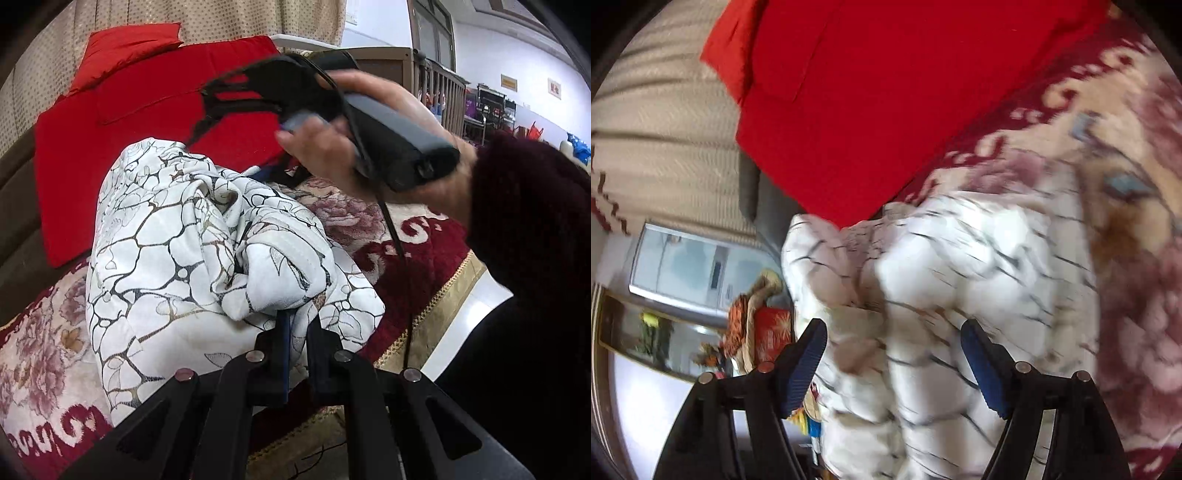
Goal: Fold large clothes
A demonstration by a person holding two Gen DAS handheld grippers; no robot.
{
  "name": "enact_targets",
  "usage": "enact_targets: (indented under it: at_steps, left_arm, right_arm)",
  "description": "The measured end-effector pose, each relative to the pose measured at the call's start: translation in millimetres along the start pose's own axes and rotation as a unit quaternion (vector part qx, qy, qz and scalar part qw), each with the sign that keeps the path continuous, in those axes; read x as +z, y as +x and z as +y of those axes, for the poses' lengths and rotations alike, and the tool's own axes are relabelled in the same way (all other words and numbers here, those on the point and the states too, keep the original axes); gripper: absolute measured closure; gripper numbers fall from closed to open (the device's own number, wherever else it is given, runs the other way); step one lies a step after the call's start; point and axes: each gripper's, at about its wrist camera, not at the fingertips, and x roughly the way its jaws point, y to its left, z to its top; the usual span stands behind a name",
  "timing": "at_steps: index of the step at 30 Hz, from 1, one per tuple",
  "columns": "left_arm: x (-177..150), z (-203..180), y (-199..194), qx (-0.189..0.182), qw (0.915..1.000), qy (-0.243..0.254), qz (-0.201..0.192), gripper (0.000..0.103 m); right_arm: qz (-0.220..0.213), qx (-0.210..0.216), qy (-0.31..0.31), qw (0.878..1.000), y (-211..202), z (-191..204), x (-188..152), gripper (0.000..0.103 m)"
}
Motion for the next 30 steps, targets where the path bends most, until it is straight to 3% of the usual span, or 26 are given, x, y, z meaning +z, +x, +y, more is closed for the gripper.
enact_targets:
  at_steps: [5, 9, 10, 11, 12, 14, 20, 23, 26, 28, 30]
  left_arm:
    - [-6.3, 4.0, -0.5, -0.01, 0.9999, -0.01, -0.008, 0.096]
    - [-7.8, 8.2, -2.6, -0.019, 0.9995, -0.019, -0.017, 0.096]
    - [-8.2, 8.6, -2.8, -0.019, 0.9994, -0.021, -0.018, 0.096]
    - [-8.1, 8.9, -3.0, -0.018, 0.9994, -0.023, -0.019, 0.096]
    - [-7.2, 8.7, -3.8, -0.02, 0.9993, -0.023, -0.021, 0.096]
    - [-3.1, 6.8, -5.4, -0.028, 0.9991, -0.017, -0.025, 0.096]
    - [29.0, -10.9, -11.9, -0.07, 0.9965, 0.007, -0.046, 0.096]
    - [43.3, -32.9, -5.8, -0.119, 0.9912, 0.028, -0.051, 0.099]
    - [41.7, -55.7, 17.2, -0.117, 0.9908, 0.058, -0.034, 0.099]
    - [36.1, -53.2, 29.6, -0.134, 0.9905, 0.029, -0.011, 0.1]
    - [24.9, -43.1, 22.2, -0.147, 0.989, 0.007, -0.01, 0.1]
  right_arm:
    - [0.023, -0.014, -0.093, 0.995, 18.8, 54.1, -11.2, 0.023]
    - [0.027, -0.107, -0.12, 0.987, 45.8, 67.1, -15.5, 0.024]
    - [0.033, -0.123, -0.118, 0.985, 51.4, 64.7, -15.4, 0.035]
    - [0.038, -0.135, -0.125, 0.982, 56.3, 63.6, -15.0, 0.069]
    - [0.043, -0.142, -0.138, 0.979, 57.5, 62.7, -17.1, 0.079]
    - [0.028, -0.151, -0.168, 0.974, 49.4, 68.0, -22.9, 0.086]
    - [-0.018, -0.165, -0.231, 0.959, 1.9, 88.8, -19.4, 0.091]
    - [-0.038, -0.176, -0.223, 0.958, -25.4, 75.8, -4.4, 0.095]
    - [-0.02, -0.169, -0.186, 0.968, -38.0, 35.7, 11.8, 0.097]
    - [-0.009, -0.179, -0.158, 0.971, -33.3, 3.5, 14.4, 0.098]
    - [0.03, -0.198, -0.146, 0.969, -14.6, -23.4, 9.8, 0.098]
